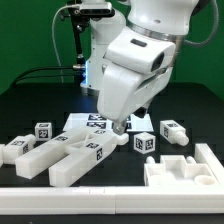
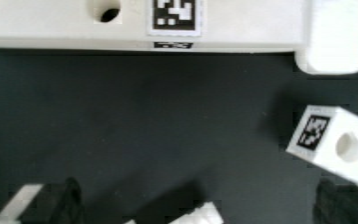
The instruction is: Assemble chair
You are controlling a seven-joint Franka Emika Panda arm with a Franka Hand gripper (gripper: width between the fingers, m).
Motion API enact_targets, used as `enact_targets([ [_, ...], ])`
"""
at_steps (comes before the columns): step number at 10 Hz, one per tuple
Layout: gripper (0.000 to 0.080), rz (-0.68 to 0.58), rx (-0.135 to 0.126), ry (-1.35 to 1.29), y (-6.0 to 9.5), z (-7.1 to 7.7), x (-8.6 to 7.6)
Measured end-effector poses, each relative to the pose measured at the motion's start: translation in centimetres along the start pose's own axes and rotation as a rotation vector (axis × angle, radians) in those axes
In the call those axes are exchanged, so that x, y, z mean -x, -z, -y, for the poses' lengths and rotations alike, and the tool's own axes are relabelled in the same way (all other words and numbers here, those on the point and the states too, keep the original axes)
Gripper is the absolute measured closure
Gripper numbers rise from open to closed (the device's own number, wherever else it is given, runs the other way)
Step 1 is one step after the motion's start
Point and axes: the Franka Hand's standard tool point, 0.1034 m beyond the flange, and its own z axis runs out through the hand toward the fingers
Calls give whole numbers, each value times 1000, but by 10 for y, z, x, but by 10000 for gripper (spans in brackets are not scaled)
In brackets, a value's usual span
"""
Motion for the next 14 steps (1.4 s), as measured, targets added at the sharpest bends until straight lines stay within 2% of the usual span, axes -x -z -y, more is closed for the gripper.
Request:
enact_targets([
  [1, 151, -24, -17, -161, 3, -4, 3],
  [3, 151, -75, -19, -426, 1, 7, -5],
  [4, 151, -116, -50, -601, 1, 11, -12],
  [7, 151, -118, -64, -674, 1, 15, -16],
  [9, 151, -104, -67, -664, 6, 43, -25],
  [11, 151, -40, -74, -666, 9, 75, -21],
  [12, 151, -16, -75, -676, 11, 81, -23],
  [14, 151, -32, -72, -656, 9, 76, -24],
])
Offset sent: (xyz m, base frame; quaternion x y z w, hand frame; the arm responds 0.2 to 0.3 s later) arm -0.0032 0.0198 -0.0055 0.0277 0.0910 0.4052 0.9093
